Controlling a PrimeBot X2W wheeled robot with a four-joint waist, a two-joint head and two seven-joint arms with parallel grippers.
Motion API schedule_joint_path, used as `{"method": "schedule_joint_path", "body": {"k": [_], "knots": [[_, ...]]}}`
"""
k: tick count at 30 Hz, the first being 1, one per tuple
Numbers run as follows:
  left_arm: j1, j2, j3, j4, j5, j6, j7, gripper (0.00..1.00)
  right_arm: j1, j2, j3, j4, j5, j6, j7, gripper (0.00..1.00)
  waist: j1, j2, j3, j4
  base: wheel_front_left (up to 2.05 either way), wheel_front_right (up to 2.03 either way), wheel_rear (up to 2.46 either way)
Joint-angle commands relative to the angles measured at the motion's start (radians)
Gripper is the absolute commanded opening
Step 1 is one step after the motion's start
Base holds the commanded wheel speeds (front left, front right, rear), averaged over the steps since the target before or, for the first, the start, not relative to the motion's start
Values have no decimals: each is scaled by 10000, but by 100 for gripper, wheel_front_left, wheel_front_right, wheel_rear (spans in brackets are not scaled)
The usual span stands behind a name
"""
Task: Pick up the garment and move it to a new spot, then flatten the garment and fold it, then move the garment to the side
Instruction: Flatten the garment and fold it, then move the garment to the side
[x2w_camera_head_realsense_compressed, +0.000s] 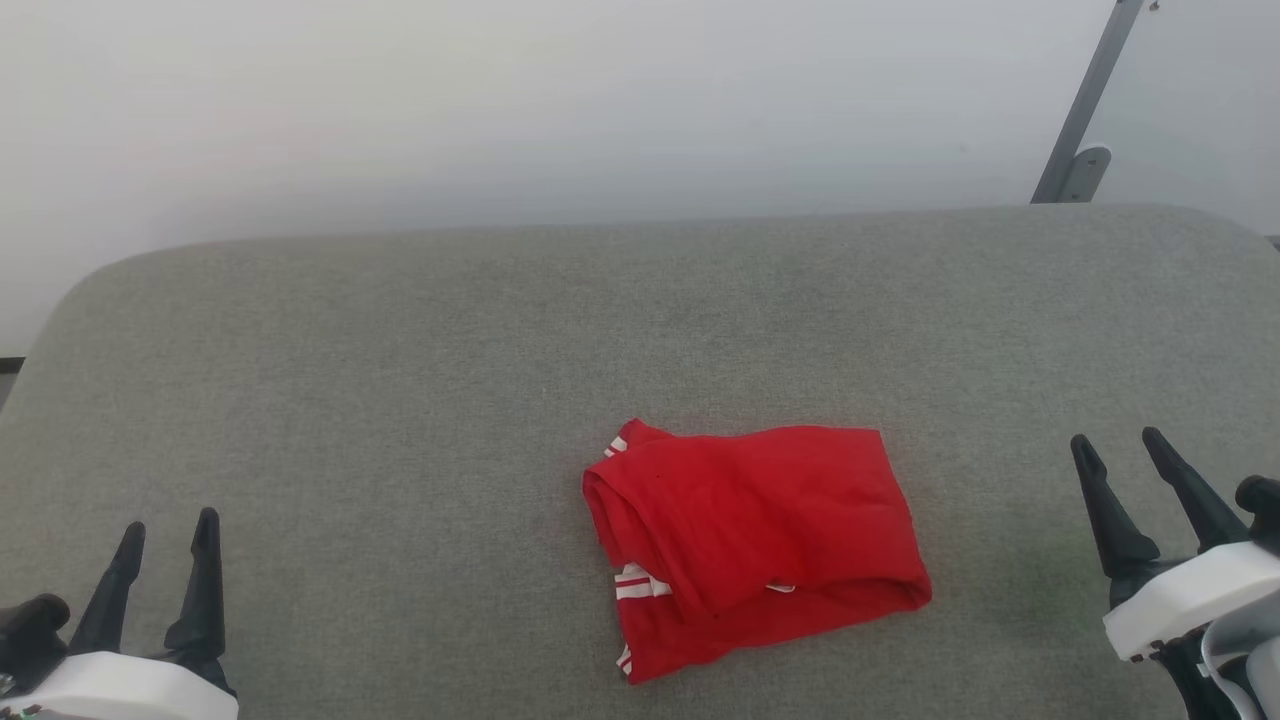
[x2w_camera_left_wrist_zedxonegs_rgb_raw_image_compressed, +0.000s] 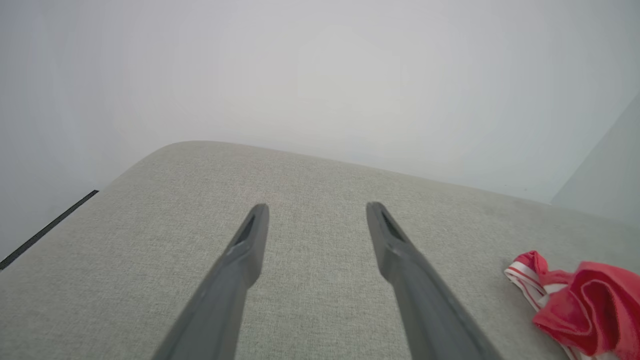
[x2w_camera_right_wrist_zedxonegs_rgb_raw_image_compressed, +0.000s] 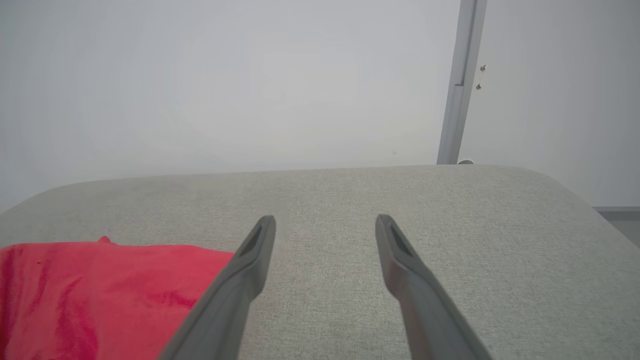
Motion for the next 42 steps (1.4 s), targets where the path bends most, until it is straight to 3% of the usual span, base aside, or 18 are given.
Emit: {"method": "schedule_joint_path", "body": {"k": [1, 18, 27, 33, 42], "knots": [[114, 4, 33, -45, 154, -19, -41, 100, 118, 57, -23, -62, -114, -1, -53, 100, 0, -1, -24, 8, 0, 0, 0], [185, -35, 26, -212, 279, -18, -41, 100, 156, -2, -125, -347, -257, -1, -54, 100, 0, -1, -126, 71, 0, 0, 0], [210, -88, -20, -236, 183, -20, -41, 100, -128, -371, 932, -139, 437, -1, 56, 100, 0, -1, -62, 378, 0, 0, 0], [267, -145, -98, -234, 166, -20, -41, 100, -670, -861, 1902, 29, 1656, -1, 1332, 100, 0, -1, -52, 666, 0, 0, 0], [181, -275, -374, -226, 111, -18, -41, 100, -1685, -1468, 2787, 70, 2937, -1, 4494, 100, 0, -1, 161, 1100, 0, 0, 0]]}}
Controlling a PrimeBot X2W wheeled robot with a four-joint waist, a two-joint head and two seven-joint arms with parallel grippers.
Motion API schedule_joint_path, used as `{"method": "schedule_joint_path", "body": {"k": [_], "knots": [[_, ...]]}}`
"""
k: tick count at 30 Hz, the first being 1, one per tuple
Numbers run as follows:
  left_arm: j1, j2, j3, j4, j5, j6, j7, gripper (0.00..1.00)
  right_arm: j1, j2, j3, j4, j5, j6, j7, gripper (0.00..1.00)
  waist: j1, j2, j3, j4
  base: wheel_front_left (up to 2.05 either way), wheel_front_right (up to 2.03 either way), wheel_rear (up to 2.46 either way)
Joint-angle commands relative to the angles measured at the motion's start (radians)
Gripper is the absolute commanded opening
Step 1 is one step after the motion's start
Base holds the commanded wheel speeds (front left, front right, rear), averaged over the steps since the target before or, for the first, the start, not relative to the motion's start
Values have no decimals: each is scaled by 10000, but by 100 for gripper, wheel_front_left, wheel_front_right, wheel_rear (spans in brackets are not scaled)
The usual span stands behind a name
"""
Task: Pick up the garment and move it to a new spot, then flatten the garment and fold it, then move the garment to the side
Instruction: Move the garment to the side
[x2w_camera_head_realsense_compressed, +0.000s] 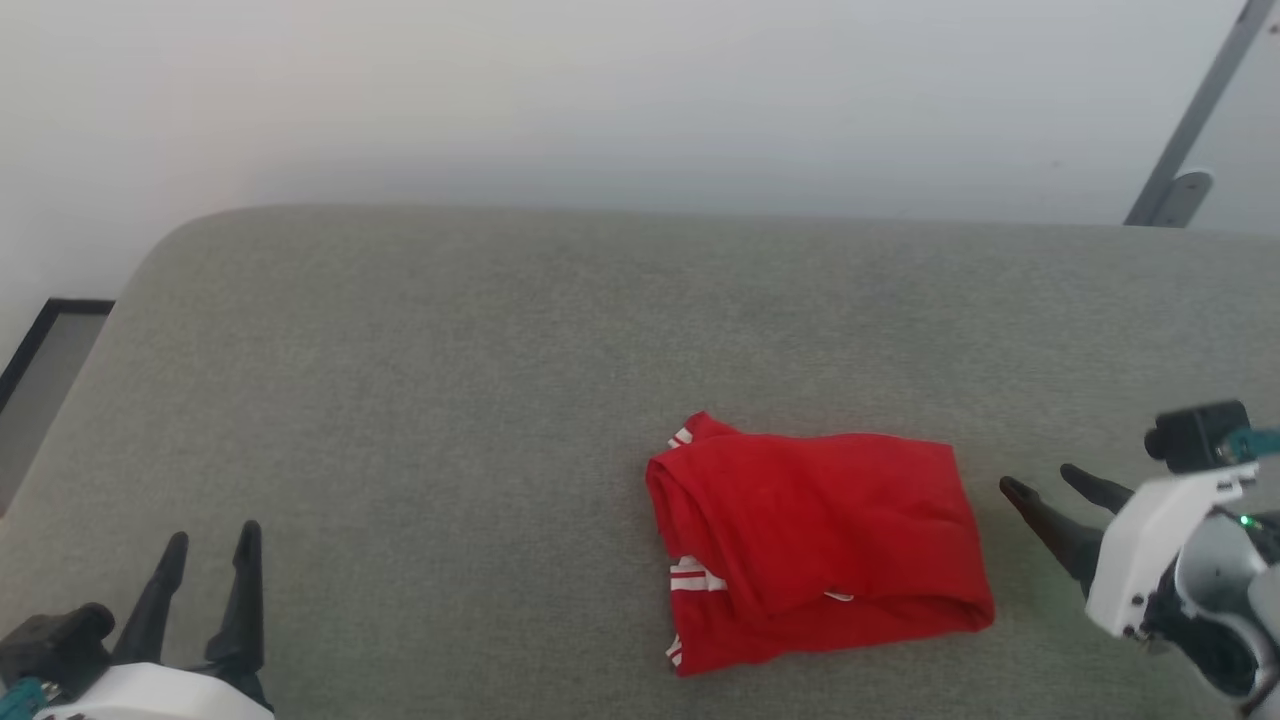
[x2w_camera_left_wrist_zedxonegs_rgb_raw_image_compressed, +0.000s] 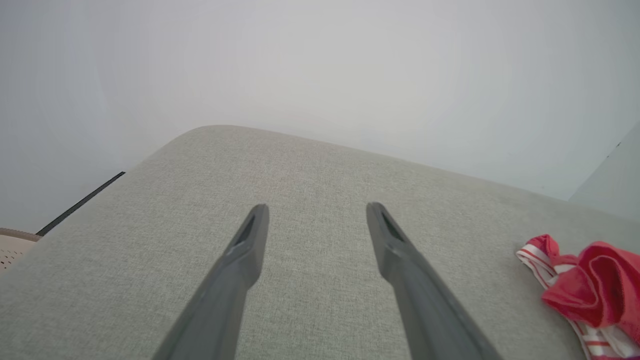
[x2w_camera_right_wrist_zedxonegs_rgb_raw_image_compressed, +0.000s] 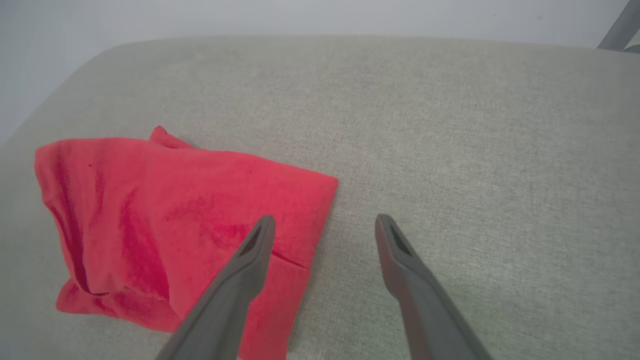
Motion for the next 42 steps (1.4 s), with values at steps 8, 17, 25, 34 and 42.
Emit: {"method": "schedule_joint_path", "body": {"k": [8, 17, 25, 34, 42], "knots": [[-354, -123, -352, 79, -120, -20, -41, 100, -1198, -180, 383, 414, 311, -1, 3010, 100, 0, 0, 415, 538, 0, 0, 0], [-695, -185, -705, 181, -198, -18, -41, 100, -1847, 50, 365, 1051, 218, -1, 5132, 100, 0, 0, 761, 1022, 0, 0, 0], [-883, -207, -770, 241, -243, -18, -41, 100, -1976, 725, 177, 1898, -190, -1, 6585, 100, 0, 0, 1095, 1313, 0, 0, 0], [-1089, -173, -801, 329, -242, -20, -41, 100, -1999, 1318, -84, 2014, -305, 1, 7011, 0, 0, 0, 1270, 1314, 0, 0, 0], [-1289, -143, -795, 321, -205, -18, -41, 100, -2275, 873, -514, 1404, -490, -2, 6766, 0, 0, 0, 1318, 969, 0, 0, 0]]}}
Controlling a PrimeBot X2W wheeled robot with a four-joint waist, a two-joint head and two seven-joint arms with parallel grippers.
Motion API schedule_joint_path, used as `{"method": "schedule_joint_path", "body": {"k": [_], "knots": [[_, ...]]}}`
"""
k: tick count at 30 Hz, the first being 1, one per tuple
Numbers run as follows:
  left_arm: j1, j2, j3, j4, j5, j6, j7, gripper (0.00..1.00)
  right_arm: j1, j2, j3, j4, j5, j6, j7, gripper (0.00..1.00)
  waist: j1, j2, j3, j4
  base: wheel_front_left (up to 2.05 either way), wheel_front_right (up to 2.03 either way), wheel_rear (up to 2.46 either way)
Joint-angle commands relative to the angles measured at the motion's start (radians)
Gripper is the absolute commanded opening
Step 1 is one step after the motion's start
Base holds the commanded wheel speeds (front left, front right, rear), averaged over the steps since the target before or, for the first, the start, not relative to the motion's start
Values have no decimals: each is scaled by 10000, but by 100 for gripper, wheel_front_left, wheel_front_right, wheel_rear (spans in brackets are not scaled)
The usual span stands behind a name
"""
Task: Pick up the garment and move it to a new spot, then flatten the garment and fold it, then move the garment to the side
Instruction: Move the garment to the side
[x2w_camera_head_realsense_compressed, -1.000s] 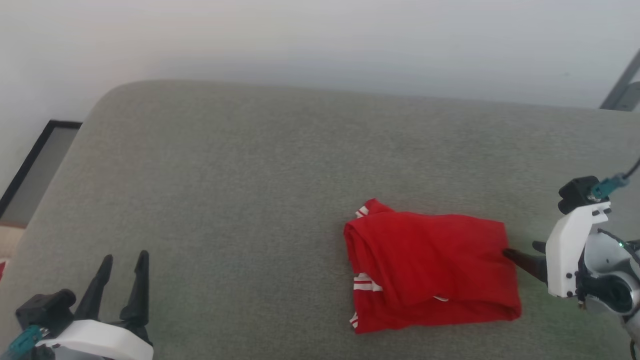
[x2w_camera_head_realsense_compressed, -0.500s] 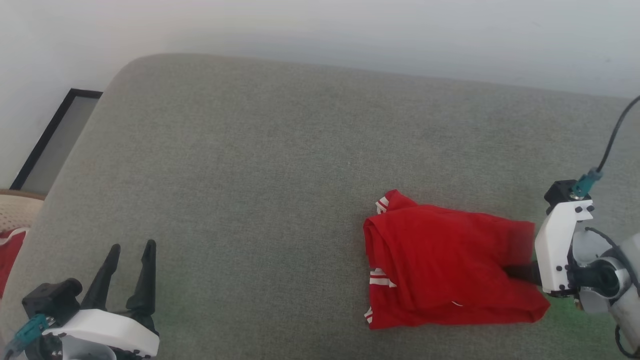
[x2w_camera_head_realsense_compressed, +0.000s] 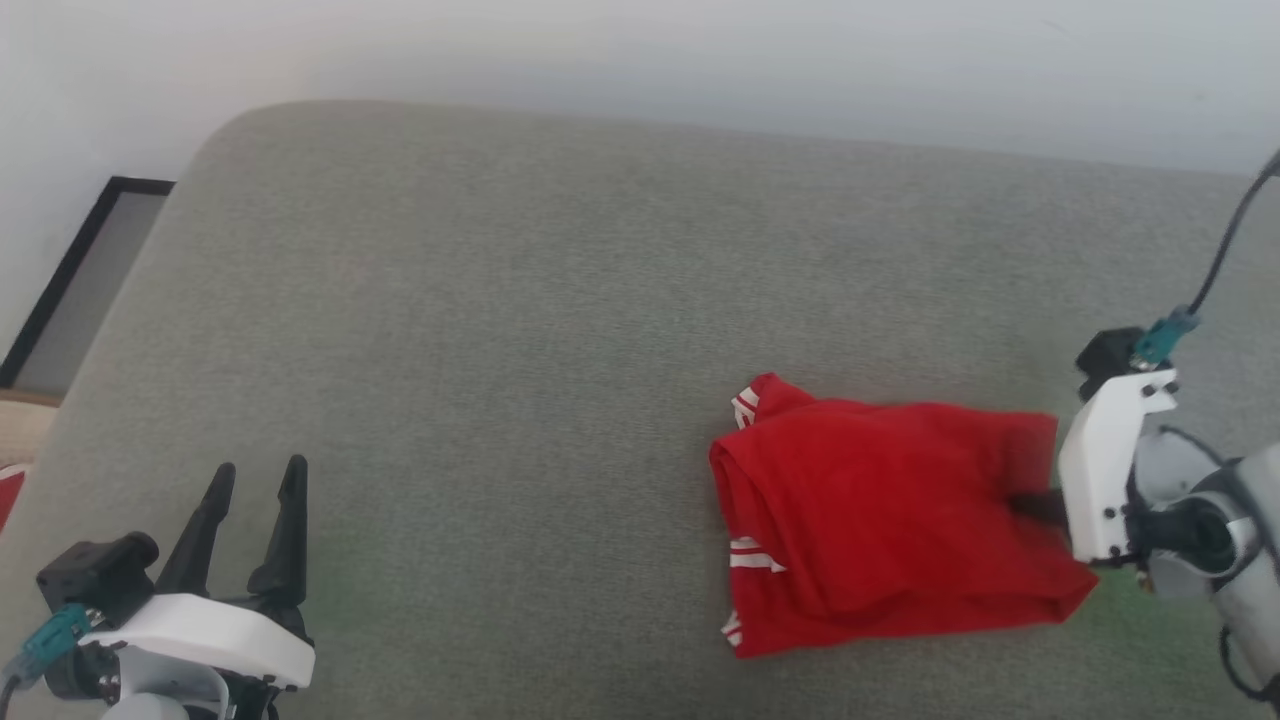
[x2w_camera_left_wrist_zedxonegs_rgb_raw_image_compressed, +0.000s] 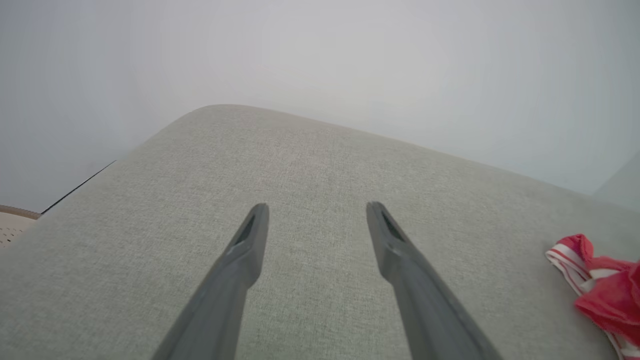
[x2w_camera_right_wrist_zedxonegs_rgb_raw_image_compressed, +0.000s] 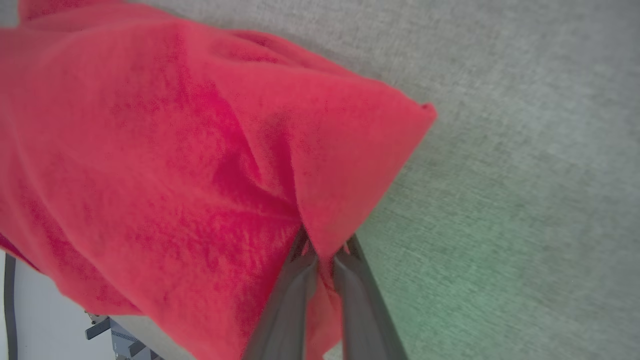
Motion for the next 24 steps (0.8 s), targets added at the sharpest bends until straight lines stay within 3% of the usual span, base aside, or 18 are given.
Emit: {"method": "schedule_joint_path", "body": {"k": [1, 24], "knots": [[-181, 6, -53, -46, 21, -16, -40, 100, -90, -183, -189, -165, -44, -4, -89, 0, 0, 0, 31, -173, 0, 0, 0], [-1404, 201, -811, -395, 166, -17, -41, 100, -1172, -1438, -2095, -596, -1600, -4, -649, 0, 0, 0, 997, -2043, 0, 0, 0]]}}
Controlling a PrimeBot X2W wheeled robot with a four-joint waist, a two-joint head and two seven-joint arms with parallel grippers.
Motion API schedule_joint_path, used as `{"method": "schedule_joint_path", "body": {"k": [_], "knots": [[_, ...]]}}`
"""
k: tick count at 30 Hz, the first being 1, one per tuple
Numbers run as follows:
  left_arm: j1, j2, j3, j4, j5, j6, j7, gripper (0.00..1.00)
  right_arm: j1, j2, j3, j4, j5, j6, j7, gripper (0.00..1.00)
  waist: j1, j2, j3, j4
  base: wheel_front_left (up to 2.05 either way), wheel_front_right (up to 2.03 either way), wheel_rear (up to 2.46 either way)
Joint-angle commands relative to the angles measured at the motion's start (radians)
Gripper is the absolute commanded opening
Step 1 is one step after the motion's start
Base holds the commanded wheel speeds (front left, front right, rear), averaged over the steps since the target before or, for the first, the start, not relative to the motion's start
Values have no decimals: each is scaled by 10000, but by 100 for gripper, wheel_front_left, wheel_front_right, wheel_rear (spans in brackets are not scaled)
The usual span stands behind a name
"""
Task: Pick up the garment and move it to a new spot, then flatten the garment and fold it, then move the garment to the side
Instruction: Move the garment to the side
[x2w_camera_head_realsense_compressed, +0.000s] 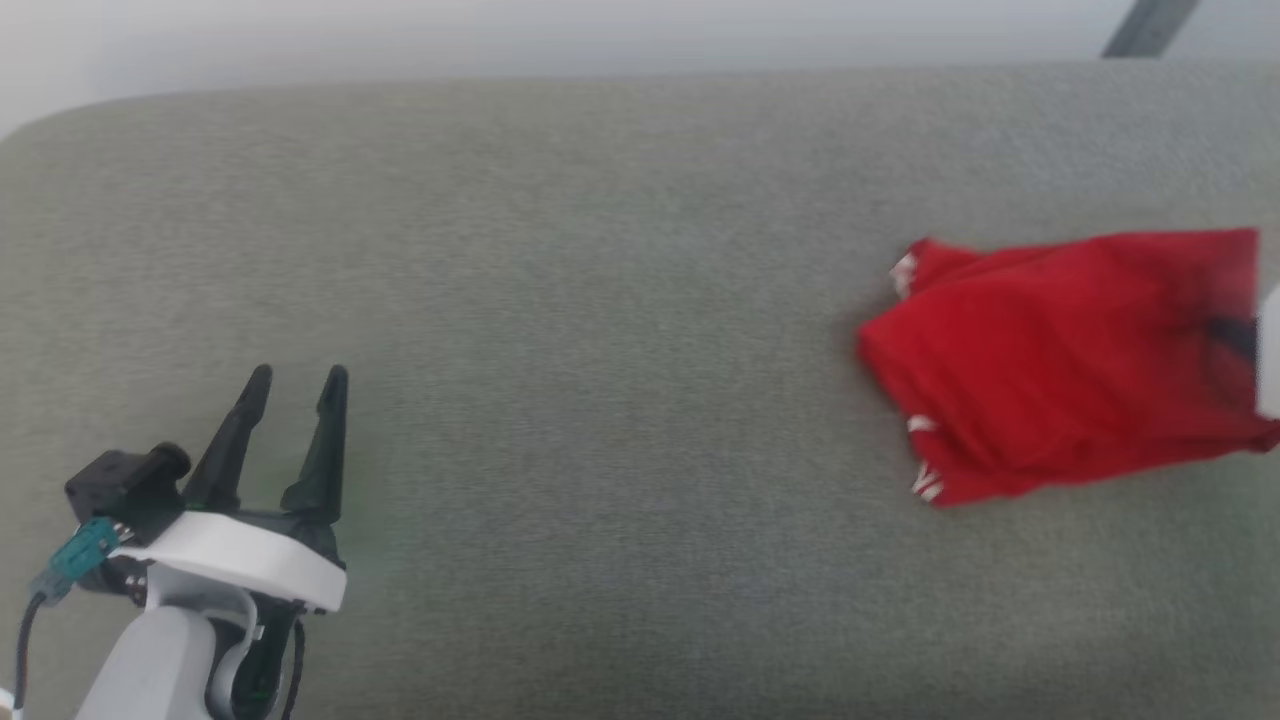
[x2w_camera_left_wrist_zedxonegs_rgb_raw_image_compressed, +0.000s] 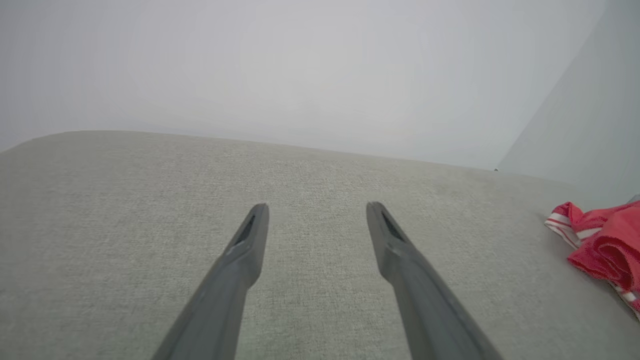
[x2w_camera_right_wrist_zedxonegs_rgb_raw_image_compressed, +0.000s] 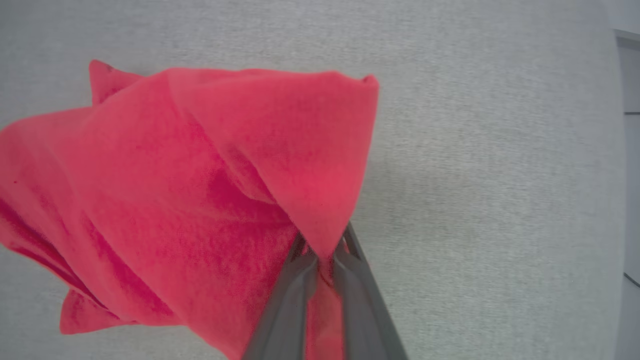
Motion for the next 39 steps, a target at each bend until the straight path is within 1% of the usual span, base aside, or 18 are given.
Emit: {"method": "schedule_joint_path", "body": {"k": [1, 6, 13, 19, 28, 34, 39], "knots": [[-150, 21, -31, -51, 52, -17, -39, 100, -155, -68, -89, 61, -70, -4, -87, 0, 0, 0, 192, -205, 0, 0, 0], [-470, 72, -344, -126, 176, -17, -38, 100, -598, -229, -450, 450, -579, -4, -351, 0, 0, 0, 523, -655, 0, 0, 0], [-1179, 411, -963, -178, 53, -18, -39, 100, -1284, -388, -859, 989, -1398, -4, -830, 0, 0, 0, 1019, -1201, 0, 0, 0], [-1805, 674, -1611, -336, 21, -17, -39, 100, -1760, -546, -1142, 1392, -2107, -4, -1466, 0, 0, 0, 1416, -1511, 0, 0, 0], [-2609, 856, -2446, -595, 99, -17, -39, 100, -2298, -773, -1401, 1893, -3217, -4, -2364, 0, 0, 0, 2013, -1779, 0, 0, 0], [-3138, 985, -2932, -659, 81, -17, -39, 100, -2572, -805, -1732, 2227, -3996, -4, -2791, 0, 0, 0, 2459, -1829, 0, 0, 0], [-3511, 1047, -3182, -682, -21, -17, -38, 100, -2712, -689, -2062, 2530, -4436, -4, -3127, 0, 0, 0, 2759, -1759, 0, 0, 0]]}}
